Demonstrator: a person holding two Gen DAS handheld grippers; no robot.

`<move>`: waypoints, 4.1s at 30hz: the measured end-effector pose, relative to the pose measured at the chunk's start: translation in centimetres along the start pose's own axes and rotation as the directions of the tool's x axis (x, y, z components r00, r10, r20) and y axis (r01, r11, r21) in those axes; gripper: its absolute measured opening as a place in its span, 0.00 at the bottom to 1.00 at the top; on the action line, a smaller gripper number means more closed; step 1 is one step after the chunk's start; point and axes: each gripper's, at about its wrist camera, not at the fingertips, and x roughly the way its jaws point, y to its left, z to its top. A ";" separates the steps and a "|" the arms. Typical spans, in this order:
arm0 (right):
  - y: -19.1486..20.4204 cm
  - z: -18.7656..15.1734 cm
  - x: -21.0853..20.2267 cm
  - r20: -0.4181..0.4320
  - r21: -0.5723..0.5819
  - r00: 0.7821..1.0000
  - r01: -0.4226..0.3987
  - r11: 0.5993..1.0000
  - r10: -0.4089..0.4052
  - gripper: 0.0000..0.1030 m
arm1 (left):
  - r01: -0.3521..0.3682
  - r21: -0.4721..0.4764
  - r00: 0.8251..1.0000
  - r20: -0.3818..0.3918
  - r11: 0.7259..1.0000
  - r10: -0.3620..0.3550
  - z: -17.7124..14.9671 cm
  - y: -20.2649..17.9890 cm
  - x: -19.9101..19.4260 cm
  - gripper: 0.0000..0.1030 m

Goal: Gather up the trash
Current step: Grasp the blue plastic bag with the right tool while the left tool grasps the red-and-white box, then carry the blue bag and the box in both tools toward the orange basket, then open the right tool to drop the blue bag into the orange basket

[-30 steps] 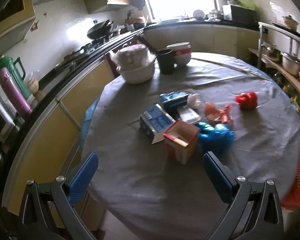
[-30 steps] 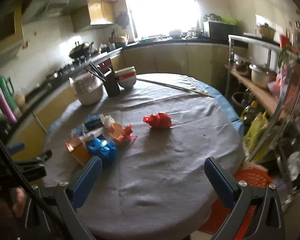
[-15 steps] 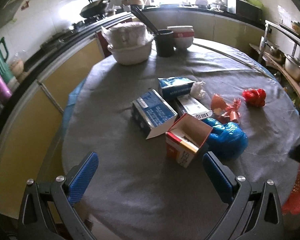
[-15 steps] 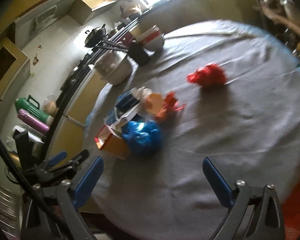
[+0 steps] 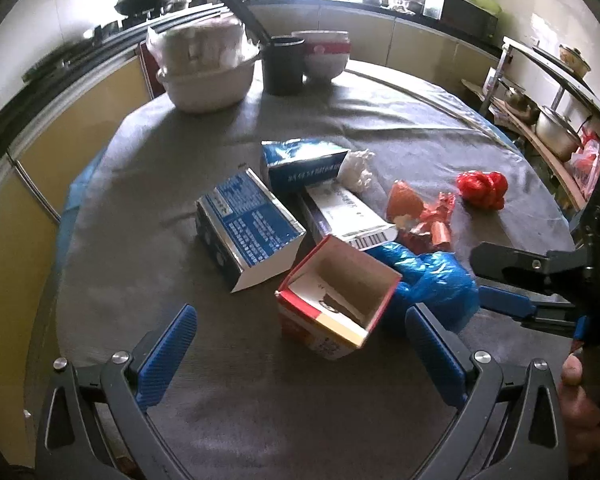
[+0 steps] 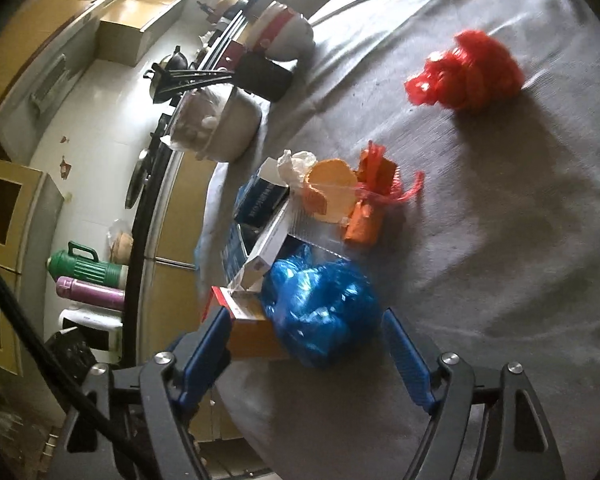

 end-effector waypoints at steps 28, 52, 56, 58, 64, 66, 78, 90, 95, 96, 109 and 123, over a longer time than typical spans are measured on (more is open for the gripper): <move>-2.9 -2.3 -6.1 0.066 -0.004 0.996 0.059 0.998 -0.058 0.45 | -0.121 0.144 0.992 0.046 0.982 0.116 -1.7 -4.4 -1.5 0.54; -7.5 -3.8 -15.6 0.223 0.058 0.974 0.020 0.998 -0.033 0.45 | -0.167 0.327 0.984 0.110 0.930 0.138 -2.8 -13.5 -4.4 0.54; -7.6 -3.9 -15.8 0.230 0.046 0.971 0.053 0.998 -0.063 0.45 | -0.182 0.326 0.982 0.109 0.927 0.155 -2.8 -13.5 -4.3 0.54; -7.7 -3.9 -16.0 0.234 0.043 0.969 0.069 0.997 -0.077 0.45 | -0.186 0.325 0.981 0.108 0.927 0.159 -2.8 -13.4 -4.3 0.54; -8.0 -4.1 -16.3 0.234 0.046 0.969 0.065 0.997 -0.074 0.45 | -0.207 0.326 0.977 0.121 0.923 0.176 -3.0 -13.2 -4.7 0.54; -8.1 -4.2 -16.1 0.228 0.043 0.971 0.067 0.997 -0.075 0.45 | -0.207 0.316 0.977 0.116 0.926 0.178 -3.0 -12.8 -4.7 0.54; -8.3 -4.6 -15.9 0.210 0.070 0.978 -0.020 0.997 0.004 0.46 | -0.220 0.280 0.974 0.110 0.934 0.197 -3.0 -11.5 -5.0 0.54; -10.0 -6.5 -22.1 0.330 0.106 0.942 0.024 0.994 -0.058 0.46 | -0.018 0.353 0.992 0.121 0.936 -0.027 -2.5 -15.9 -6.9 0.54; -12.0 -7.8 -26.3 0.400 0.150 0.909 0.061 0.987 -0.117 0.46 | 0.096 0.372 0.986 0.091 0.923 -0.140 -2.1 -18.0 -7.0 0.54; -12.4 -8.0 -26.9 0.409 0.162 0.904 0.064 0.985 -0.126 0.46 | 0.115 0.377 0.984 0.080 0.919 -0.156 -2.0 -18.5 -6.9 0.54; -22.2 -12.8 -33.8 0.445 0.438 0.804 0.188 0.879 -0.394 0.47 | 0.307 0.541 0.940 -0.044 0.783 -0.339 -3.6 -32.0 -5.6 0.54; -26.5 -15.3 -33.7 0.432 0.543 0.745 0.235 0.806 -0.508 0.58 | 0.401 0.619 0.912 -0.204 0.675 -0.356 -9.1 -40.7 -1.7 0.54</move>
